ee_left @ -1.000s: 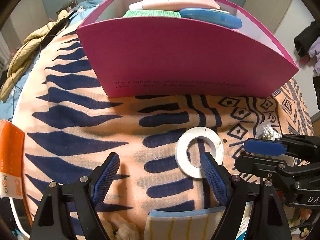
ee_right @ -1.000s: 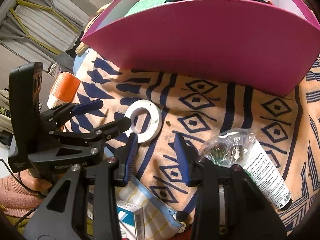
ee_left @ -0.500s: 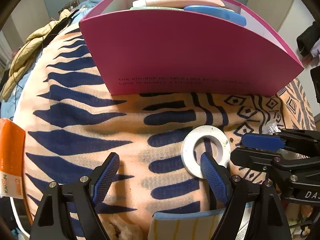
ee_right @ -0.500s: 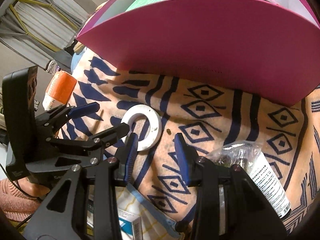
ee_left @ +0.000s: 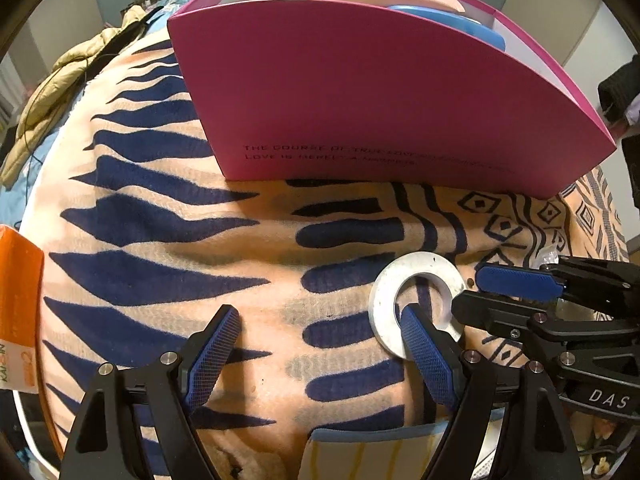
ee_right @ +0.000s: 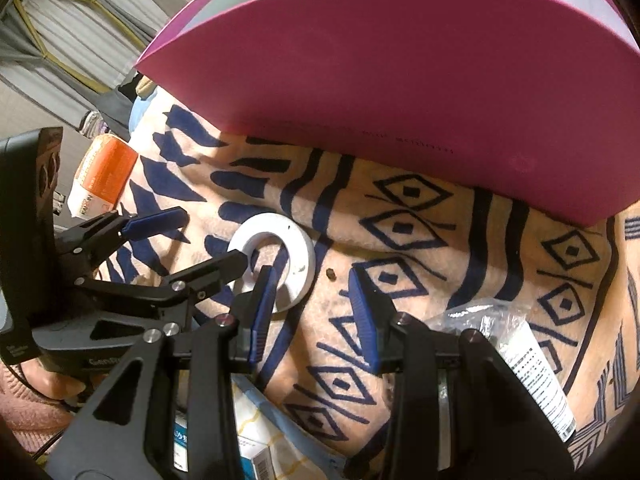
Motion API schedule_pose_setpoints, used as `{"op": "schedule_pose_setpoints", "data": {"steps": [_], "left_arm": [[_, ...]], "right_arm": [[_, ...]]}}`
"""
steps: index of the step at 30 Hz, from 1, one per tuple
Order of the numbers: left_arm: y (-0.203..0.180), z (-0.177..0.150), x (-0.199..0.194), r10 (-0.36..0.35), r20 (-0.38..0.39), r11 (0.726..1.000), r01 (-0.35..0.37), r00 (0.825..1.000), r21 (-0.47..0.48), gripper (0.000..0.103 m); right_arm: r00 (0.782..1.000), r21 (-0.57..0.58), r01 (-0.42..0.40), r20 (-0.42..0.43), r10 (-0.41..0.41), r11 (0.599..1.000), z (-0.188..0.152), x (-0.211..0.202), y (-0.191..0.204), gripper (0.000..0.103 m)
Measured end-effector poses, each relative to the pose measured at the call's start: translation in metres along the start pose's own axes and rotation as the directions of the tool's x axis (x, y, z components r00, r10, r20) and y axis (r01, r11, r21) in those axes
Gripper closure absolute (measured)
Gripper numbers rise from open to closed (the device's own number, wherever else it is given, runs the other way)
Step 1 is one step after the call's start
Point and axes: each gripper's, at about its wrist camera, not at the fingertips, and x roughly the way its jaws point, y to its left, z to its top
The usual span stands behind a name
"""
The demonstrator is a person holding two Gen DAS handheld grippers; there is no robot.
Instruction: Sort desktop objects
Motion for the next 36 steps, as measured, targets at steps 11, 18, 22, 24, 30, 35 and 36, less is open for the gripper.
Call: {"op": "schedule_pose_setpoints", "data": {"steps": [11, 18, 22, 24, 30, 35, 36], "left_arm": [[0.005, 0.014, 0.009, -0.039, -0.013, 0.999, 0.039, 0.999, 0.017, 0.034], [0.013, 0.023, 0.012, -0.060, -0.020, 0.998, 0.060, 0.998, 0.025, 0.036], [0.016, 0.029, 0.016, -0.071, -0.023, 0.997, 0.072, 0.997, 0.030, 0.037], [0.017, 0.031, 0.016, -0.083, -0.025, 0.996, 0.084, 0.996, 0.037, 0.041], [0.018, 0.040, 0.020, -0.120, -0.039, 0.991, 0.122, 0.992, 0.057, 0.056], [0.024, 0.048, 0.023, -0.126, -0.040, 0.990, 0.128, 0.991, 0.058, 0.056], [0.024, 0.049, 0.024, -0.133, -0.041, 0.989, 0.135, 0.990, 0.054, 0.056]], "right_arm": [[1.000, -0.051, 0.020, -0.016, -0.021, 0.998, 0.005, 0.007, 0.005, 0.076], [0.999, -0.103, 0.023, -0.034, -0.027, 0.994, 0.010, 0.012, 0.010, 0.078], [0.999, -0.110, 0.008, -0.040, -0.013, 0.994, 0.011, 0.013, 0.010, 0.081], [0.999, -0.114, 0.003, -0.042, -0.008, 0.993, 0.012, 0.014, 0.010, 0.081], [0.999, -0.134, 0.015, -0.045, -0.021, 0.991, 0.012, 0.013, 0.012, 0.082], [0.998, -0.160, 0.040, -0.043, -0.048, 0.986, 0.010, 0.016, 0.018, 0.080], [0.998, -0.160, 0.042, -0.040, -0.049, 0.986, 0.010, 0.015, 0.018, 0.081]]}}
